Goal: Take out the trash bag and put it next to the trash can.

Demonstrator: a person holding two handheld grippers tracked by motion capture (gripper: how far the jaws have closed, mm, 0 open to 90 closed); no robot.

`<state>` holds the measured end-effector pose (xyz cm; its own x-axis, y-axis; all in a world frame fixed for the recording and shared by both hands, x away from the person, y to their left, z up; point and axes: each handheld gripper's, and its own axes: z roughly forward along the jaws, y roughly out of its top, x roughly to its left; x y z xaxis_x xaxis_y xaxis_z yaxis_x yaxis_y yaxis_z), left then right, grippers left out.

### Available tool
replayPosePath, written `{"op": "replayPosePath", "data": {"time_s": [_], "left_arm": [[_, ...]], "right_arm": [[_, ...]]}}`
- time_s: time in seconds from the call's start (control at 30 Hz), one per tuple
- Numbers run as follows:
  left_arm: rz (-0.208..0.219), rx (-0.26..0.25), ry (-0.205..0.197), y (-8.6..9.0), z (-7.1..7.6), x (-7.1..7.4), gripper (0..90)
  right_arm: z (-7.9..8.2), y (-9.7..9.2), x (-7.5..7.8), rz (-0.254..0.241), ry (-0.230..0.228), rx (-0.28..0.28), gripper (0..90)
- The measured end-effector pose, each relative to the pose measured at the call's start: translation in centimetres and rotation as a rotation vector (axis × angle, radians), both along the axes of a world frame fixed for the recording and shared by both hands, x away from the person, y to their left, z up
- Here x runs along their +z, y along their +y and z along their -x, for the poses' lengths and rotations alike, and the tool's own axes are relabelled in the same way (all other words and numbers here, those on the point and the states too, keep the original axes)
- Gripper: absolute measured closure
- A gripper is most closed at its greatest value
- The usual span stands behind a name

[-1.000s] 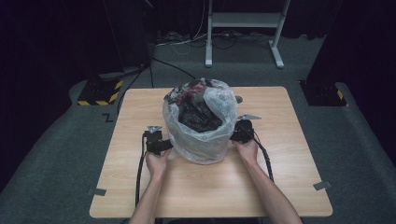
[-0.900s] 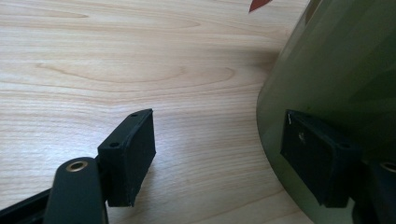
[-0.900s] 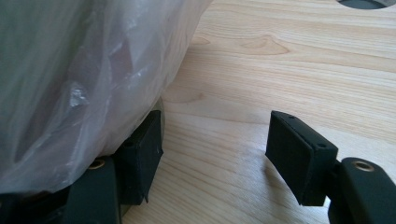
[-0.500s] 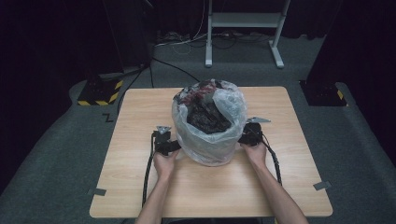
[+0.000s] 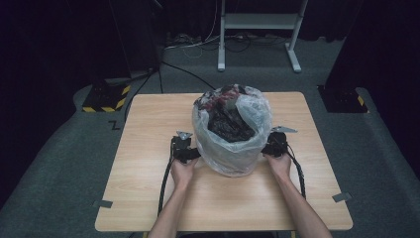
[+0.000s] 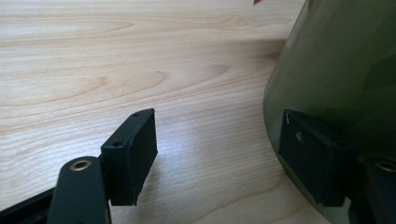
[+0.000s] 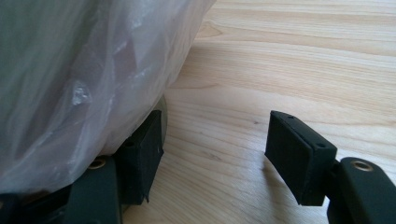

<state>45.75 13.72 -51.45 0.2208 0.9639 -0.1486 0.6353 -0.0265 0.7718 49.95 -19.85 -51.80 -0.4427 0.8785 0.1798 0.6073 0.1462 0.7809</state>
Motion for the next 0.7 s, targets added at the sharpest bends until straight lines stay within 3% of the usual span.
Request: {"op": "replayPosePath", "data": {"time_s": [0.27,0.63,0.7], "left_arm": [[-0.026,-0.021,-0.008,-1.7,-0.6,0.2,29.8],[-0.001,-0.042,0.002,-4.7,-1.4,0.0,30.4],[0.003,-0.049,0.019,-4.9,-1.6,0.0,29.9]], "right_arm": [[0.3,-1.1,0.1,0.023,-0.022,-0.046,34.7],[0.6,-4.0,0.1,0.039,-0.013,-0.102,33.6],[0.7,-4.4,-0.1,0.050,-0.004,-0.106,31.9]]}}
